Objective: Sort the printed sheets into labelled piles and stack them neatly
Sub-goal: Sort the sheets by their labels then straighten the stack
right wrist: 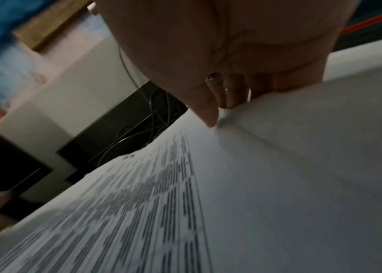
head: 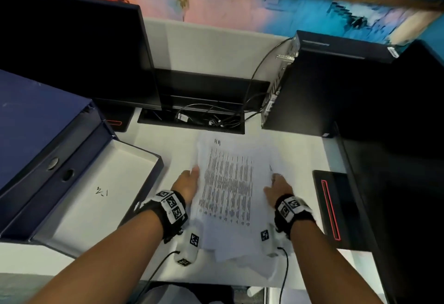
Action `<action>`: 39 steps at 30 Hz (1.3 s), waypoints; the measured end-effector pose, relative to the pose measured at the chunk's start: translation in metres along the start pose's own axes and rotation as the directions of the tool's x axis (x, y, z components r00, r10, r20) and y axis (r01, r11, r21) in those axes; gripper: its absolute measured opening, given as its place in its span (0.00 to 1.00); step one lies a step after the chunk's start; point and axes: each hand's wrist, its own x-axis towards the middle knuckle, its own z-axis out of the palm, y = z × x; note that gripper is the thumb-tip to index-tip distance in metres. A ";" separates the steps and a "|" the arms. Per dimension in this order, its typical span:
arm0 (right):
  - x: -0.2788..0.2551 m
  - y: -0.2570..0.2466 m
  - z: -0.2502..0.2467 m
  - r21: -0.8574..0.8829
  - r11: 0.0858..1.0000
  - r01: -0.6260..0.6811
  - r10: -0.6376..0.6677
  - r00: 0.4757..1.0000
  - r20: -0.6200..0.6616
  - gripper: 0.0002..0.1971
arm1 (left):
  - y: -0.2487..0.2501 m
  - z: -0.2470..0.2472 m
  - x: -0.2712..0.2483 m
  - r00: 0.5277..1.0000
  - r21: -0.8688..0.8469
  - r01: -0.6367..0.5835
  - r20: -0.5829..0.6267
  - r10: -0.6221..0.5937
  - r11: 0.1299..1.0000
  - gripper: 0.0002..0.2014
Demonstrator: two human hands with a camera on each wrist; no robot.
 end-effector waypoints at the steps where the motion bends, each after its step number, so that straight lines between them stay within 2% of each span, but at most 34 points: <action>1: -0.003 0.000 0.009 -0.056 0.998 0.009 -0.008 1.000 0.019 0.27 | 0.002 0.003 -0.002 1.000 0.035 0.003 0.020 -0.004 0.999 0.31; 4: -0.012 0.001 0.028 -0.108 0.993 0.038 -0.033 0.998 0.050 0.21 | -0.002 0.011 0.000 0.999 0.158 -0.049 0.012 0.047 0.986 0.22; 6: -0.012 0.006 0.027 -0.135 0.990 0.045 -0.053 0.997 -0.062 0.13 | -0.003 0.009 0.001 0.989 0.182 -0.127 -0.048 0.138 0.975 0.15; 8: -0.009 0.015 0.016 -0.195 0.980 -0.024 -0.017 0.978 -0.206 0.24 | 0.001 -0.002 0.000 0.963 0.180 -0.223 -0.111 0.245 0.958 0.10; 9: -0.008 0.021 0.010 -0.236 0.969 -0.073 0.015 0.971 -0.239 0.30 | 0.004 -0.010 -0.001 0.948 0.176 -0.259 -0.140 0.284 0.950 0.09; 10: -0.005 0.026 0.005 -0.271 0.958 -0.096 0.026 0.967 -0.253 0.35 | 0.007 -0.018 -0.002 0.933 0.169 -0.291 -0.166 0.318 0.942 0.09; 12: 0.000 0.031 0.002 -0.306 0.945 -0.118 0.039 0.967 -0.252 0.39 | 0.013 -0.032 -0.002 0.913 0.154 -0.325 -0.206 0.352 0.933 0.09; 17: -0.001 0.023 0.013 -0.325 0.944 -0.050 -0.053 0.953 -0.300 0.41 | 0.018 -0.048 -0.003 0.887 0.135 -0.352 -0.269 0.376 0.926 0.12; 19: -0.003 0.019 0.019 -0.297 0.952 -0.073 -0.011 0.962 -0.272 0.46 | 0.019 -0.050 -0.005 0.882 0.133 -0.362 -0.270 0.386 0.922 0.13; 21: -0.005 0.017 0.022 -0.366 0.920 -0.136 0.036 0.963 -0.267 0.46 | 0.019 -0.051 -0.005 0.884 0.117 -0.366 -0.266 0.384 0.923 0.13; 23: -0.007 0.015 0.023 -0.439 0.882 -0.171 0.043 0.957 -0.286 0.43 | 0.017 -0.052 -0.004 0.886 0.107 -0.366 -0.262 0.382 0.924 0.13; 26: -0.007 0.013 0.024 -0.441 0.883 -0.160 0.023 0.954 -0.300 0.40 | 0.016 -0.055 -0.003 0.884 0.104 -0.369 -0.268 0.384 0.923 0.13; 29: -0.007 0.011 0.023 -0.287 0.953 -0.093 0.019 0.968 -0.252 0.37 | 0.014 -0.057 -0.004 0.879 0.116 -0.369 -0.277 0.387 0.922 0.13; 31: -0.007 0.012 0.023 -0.149 0.988 -0.046 0.007 0.968 -0.251 0.30 | 0.013 -0.059 -0.005 0.878 0.120 -0.367 -0.282 0.386 0.922 0.12; 33: -0.010 0.013 0.021 -0.181 0.983 -0.011 -0.049 0.944 -0.325 0.26 | 0.012 -0.060 -0.005 0.881 0.117 -0.362 -0.282 0.380 0.925 0.13; 36: -0.011 0.012 0.025 -0.373 0.928 -0.011 -0.129 0.928 -0.349 0.33 | 0.010 -0.062 -0.005 0.883 0.113 -0.356 -0.284 0.373 0.928 0.13; 39: -0.010 0.005 0.034 -0.387 0.920 -0.068 -0.042 0.962 -0.269 0.49 | 0.009 -0.064 -0.005 0.880 0.107 -0.364 -0.285 0.379 0.925 0.13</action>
